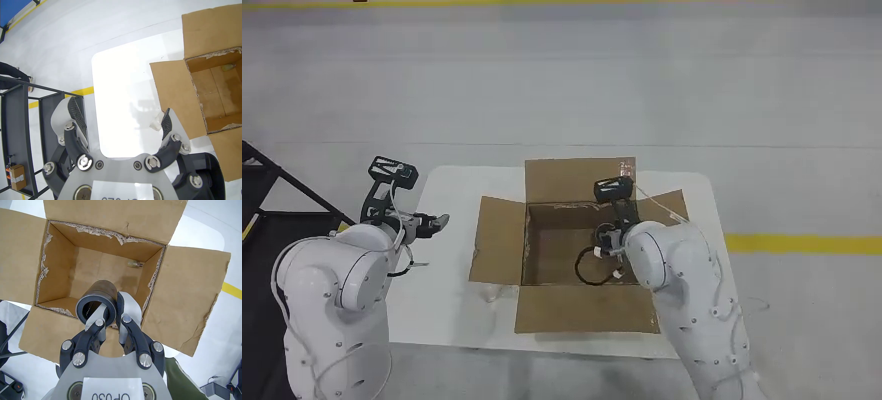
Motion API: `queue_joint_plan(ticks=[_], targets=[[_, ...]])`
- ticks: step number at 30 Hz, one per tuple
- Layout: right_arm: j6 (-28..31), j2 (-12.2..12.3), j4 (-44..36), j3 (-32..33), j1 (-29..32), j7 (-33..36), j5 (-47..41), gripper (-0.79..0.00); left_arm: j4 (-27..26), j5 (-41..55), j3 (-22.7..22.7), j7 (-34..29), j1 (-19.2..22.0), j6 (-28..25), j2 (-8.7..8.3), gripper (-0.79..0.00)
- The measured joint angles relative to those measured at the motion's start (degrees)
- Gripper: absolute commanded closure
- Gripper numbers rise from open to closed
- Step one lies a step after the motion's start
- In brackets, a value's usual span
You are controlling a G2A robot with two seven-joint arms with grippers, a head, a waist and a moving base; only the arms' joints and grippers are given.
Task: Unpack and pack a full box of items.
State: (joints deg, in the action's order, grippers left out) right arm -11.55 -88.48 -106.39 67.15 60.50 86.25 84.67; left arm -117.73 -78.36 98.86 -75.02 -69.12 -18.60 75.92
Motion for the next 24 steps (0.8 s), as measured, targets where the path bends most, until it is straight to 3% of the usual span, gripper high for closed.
queue_joint_plan(ticks=[11,24], targets=[[-1.07,0.15,-0.36,1.79,0.89,-2.15,-0.21,0.000,0.00,0.00,0.00,0.00,0.00,0.00,0.00,-0.785],[-4.33,2.00,-8.56,21.81,4.21,1.77,-1.80,0.000,0.00,0.00,0.00,0.00,0.00,0.00,0.00,-0.785]])
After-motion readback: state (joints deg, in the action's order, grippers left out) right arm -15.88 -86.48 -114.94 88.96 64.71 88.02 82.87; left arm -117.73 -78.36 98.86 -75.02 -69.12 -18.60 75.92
